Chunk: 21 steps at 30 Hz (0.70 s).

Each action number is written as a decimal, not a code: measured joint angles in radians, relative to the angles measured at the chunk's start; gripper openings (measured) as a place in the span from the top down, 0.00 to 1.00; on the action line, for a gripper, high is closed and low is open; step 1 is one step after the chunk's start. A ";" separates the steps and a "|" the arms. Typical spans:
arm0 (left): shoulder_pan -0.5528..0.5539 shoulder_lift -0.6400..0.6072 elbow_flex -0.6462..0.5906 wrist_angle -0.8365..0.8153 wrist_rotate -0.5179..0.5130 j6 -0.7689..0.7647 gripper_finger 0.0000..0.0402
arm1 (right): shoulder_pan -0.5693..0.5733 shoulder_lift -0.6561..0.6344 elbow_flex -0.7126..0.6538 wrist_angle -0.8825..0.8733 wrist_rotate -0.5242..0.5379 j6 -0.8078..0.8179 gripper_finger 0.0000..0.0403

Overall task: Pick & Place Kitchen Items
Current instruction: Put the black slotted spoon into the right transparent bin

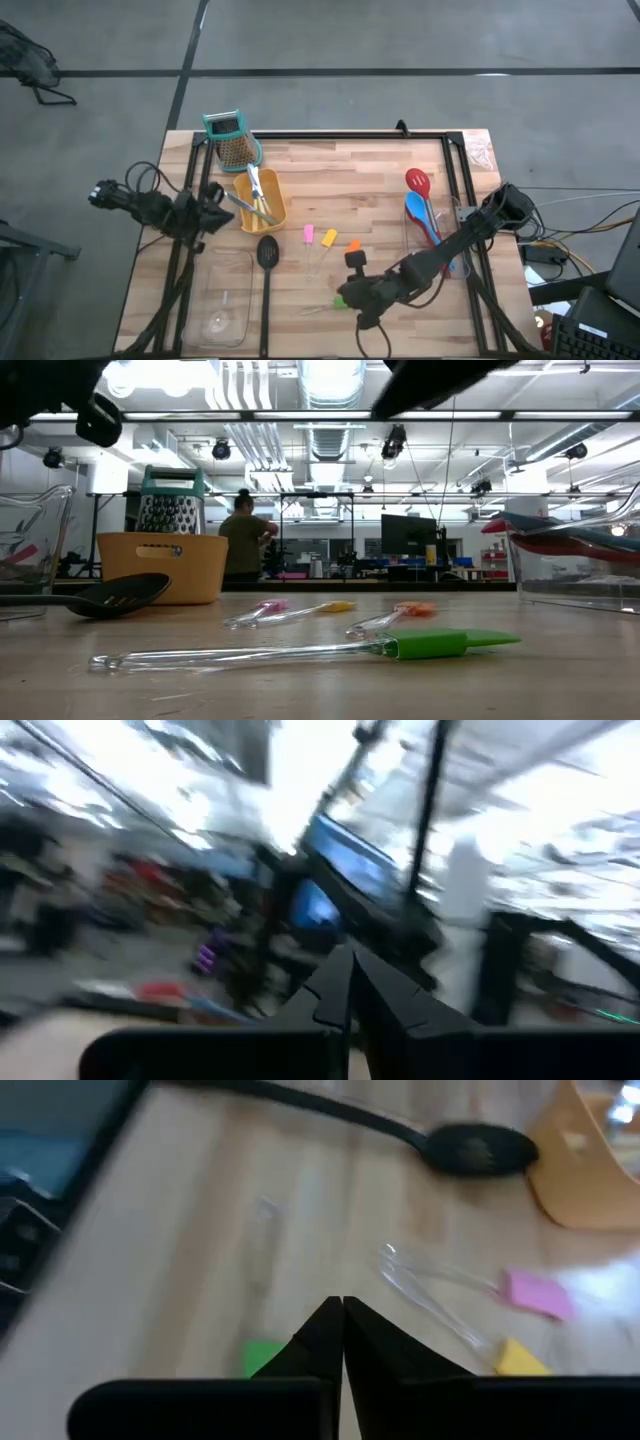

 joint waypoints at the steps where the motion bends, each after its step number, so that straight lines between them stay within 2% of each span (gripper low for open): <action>1: 0.000 0.007 0.000 -0.024 0.043 -0.021 0.95 | -0.002 0.000 -0.002 0.016 -0.007 -0.010 0.98; 3: 0.000 0.030 -0.001 -0.046 0.107 -0.028 0.95 | -0.004 -0.003 -0.010 0.014 -0.002 -0.030 0.98; 6: 0.000 0.067 0.001 0.038 0.026 -0.034 0.95 | -0.016 -0.003 -0.014 0.020 0.051 -0.040 0.98; 8: 0.001 0.084 0.040 0.031 -0.006 -0.034 0.95 | -0.026 -0.004 -0.016 0.020 0.059 -0.034 0.98; 13: 0.000 0.210 0.186 -0.250 0.013 -0.069 0.96 | -0.035 -0.004 -0.025 0.021 0.062 -0.022 0.98; 18: 0.002 0.434 0.360 -0.374 0.021 -0.056 0.96 | -0.042 -0.004 -0.027 0.023 0.060 -0.022 0.98; 21: 0.002 0.575 0.482 -0.529 0.039 0.010 0.96 | -0.042 -0.004 -0.029 0.020 0.061 -0.022 0.98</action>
